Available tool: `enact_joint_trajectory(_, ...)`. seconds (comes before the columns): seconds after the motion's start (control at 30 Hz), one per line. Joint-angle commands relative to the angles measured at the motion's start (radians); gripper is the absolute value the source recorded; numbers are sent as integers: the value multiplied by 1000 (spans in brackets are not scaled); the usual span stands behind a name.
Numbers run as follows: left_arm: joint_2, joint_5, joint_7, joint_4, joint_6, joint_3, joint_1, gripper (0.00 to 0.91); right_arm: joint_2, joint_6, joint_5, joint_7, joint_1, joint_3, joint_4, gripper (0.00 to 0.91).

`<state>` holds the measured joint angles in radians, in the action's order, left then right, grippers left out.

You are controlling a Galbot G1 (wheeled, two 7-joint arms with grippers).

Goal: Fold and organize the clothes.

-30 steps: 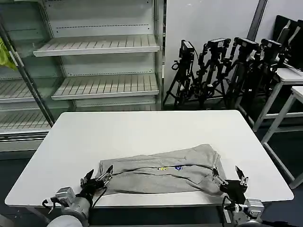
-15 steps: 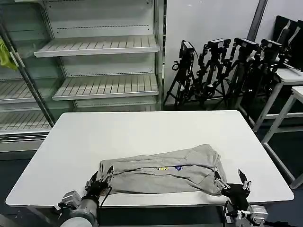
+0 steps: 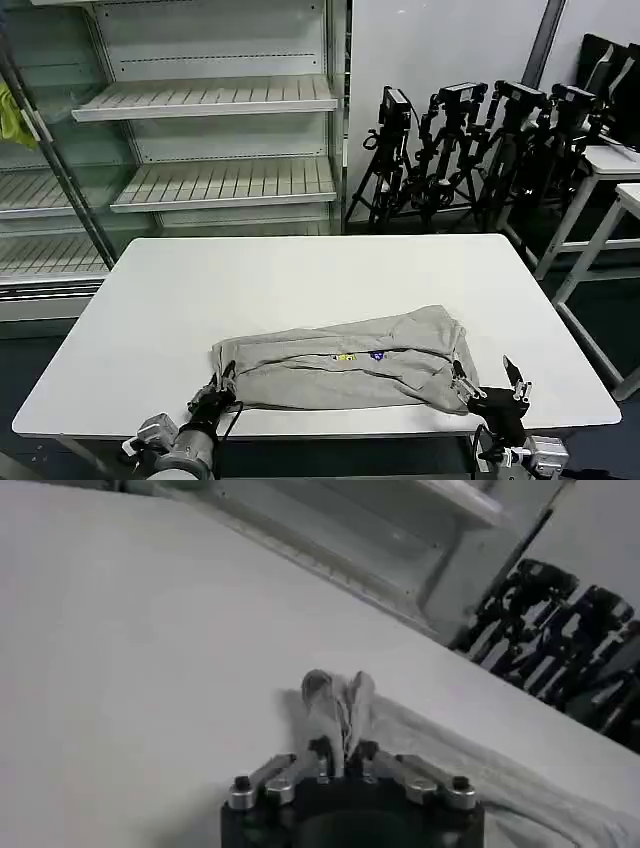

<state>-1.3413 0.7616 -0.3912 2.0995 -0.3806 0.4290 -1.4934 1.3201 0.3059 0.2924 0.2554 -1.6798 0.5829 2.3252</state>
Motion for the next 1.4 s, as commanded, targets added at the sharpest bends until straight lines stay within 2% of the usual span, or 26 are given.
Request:
enact_joint_trajectory(0.03,9,34,-5,9,-2,35,6,60,2,-2,-1,1,-3,1,4,907)
enact_joint_trajectory(0.33,158,199,-2,38,-29,264,50,60,-2,1,9,4,10,2,7,907)
enact_joint_trajectory(0.6,361,405,19,-33,-72,541,57,60,-3,10,16,5,32,-14,3,907)
enact_joint_trajectory(0.73,407,497,19,-68,-101,619,55,60,-8,12,25,4,33,-13,5,907)
enact_joint_trajectory(0.83,396,678,-2,-8,-137,635,41,60,-8,13,26,3,27,-14,7,907)
enact_joint_trajectory(1.0,295,912,-33,135,-162,530,31,60,-6,13,25,2,15,-17,5,907)
enact_joint_trajectory(1.13,178,951,-30,185,-151,391,65,60,6,13,18,2,2,-25,5,907)
enact_joint_trajectory(1.4,43,903,-28,178,-119,156,160,60,31,0,-17,-2,-19,-53,-16,907)
